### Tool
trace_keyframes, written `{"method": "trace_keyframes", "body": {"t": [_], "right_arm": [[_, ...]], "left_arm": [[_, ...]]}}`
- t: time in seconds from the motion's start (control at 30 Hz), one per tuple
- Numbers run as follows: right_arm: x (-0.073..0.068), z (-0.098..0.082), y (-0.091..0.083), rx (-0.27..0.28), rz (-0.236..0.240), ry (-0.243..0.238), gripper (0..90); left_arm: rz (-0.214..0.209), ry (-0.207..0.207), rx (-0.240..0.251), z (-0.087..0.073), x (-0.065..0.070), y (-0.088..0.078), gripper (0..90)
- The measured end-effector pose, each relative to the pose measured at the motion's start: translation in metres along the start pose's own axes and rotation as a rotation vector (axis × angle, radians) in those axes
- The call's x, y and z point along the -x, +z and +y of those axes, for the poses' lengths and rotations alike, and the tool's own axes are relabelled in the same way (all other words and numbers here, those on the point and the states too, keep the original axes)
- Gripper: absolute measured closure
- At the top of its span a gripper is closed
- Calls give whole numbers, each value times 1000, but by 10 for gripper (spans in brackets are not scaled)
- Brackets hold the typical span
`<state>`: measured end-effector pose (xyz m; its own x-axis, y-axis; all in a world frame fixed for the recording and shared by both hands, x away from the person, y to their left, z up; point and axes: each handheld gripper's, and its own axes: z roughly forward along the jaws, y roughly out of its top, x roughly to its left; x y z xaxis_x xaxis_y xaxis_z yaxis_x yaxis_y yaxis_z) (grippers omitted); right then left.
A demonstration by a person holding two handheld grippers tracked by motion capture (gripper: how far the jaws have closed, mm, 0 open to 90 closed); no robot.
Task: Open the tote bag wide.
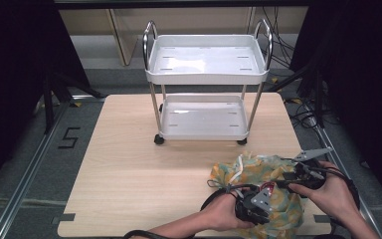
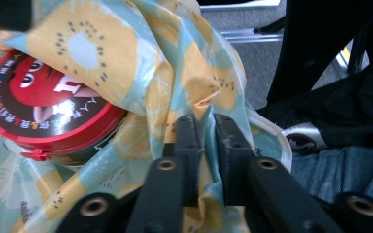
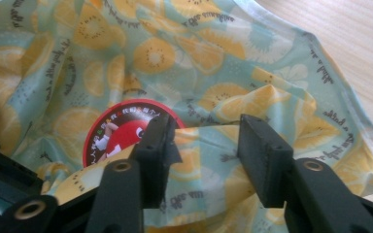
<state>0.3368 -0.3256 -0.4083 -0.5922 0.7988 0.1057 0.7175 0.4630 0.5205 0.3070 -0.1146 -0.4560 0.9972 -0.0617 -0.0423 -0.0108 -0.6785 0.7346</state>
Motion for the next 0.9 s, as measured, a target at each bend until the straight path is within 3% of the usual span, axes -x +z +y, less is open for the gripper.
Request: {"method": "trace_keyframes", "body": {"t": [0.07, 0.13, 0.2, 0.27, 0.3, 0.33, 0.37, 0.43, 0.47, 0.5, 0.57, 0.6, 0.63, 0.7, 0.73, 0.9], "right_arm": [[-1, -1, 2, 19, 3, 28, 529], [2, -3, 5, 37, 5, -4, 523], [0, -3, 5, 14, 24, 33, 511], [-1, -4, 8, 21, 7, 40, 511], [-1, -4, 6, -2, 17, 42, 511], [0, -4, 5, -13, 19, 35, 510], [2, -5, 8, 0, 18, -2, 510], [1, -4, 8, -13, 13, 22, 508], [1, -5, 8, -7, 15, 22, 508], [1, -5, 8, -7, 15, 22, 508], [2, -5, 8, -3, 21, 24, 508], [1, -5, 7, -12, 28, 32, 508], [2, -5, 7, -12, 35, 25, 508], [2, -5, 8, -11, 30, 24, 508], [2, -6, 7, -12, 36, 20, 508], [4, -6, 6, -33, 51, 7, 553]], "left_arm": [[11, -21, 22, 2, -1, -6, 710], [25, -49, 52, 6, -3, -15, 632], [30, -59, 73, 9, -5, -22, 563], [43, -77, 105, 12, -7, -33, 543], [51, -84, 124, 13, -9, -39, 529], [65, -90, 149, 15, -12, -47, 515], [73, -98, 160, 16, -14, -52, 504], [114, -126, 204, 17, -20, -66, 499], [162, -151, 236, 18, -27, -76, 495], [162, -151, 236, 18, -27, -76, 492], [241, -200, 262, 16, -35, -84, 488], [301, -233, 247, 12, -45, -88, 474], [326, -253, 239, 9, -49, -88, 472], [343, -262, 228, 7, -53, -88, 462], [364, -290, 197, 1, -59, -86, 441], [347, -326, 143, -7, -67, -77, 429]]}}
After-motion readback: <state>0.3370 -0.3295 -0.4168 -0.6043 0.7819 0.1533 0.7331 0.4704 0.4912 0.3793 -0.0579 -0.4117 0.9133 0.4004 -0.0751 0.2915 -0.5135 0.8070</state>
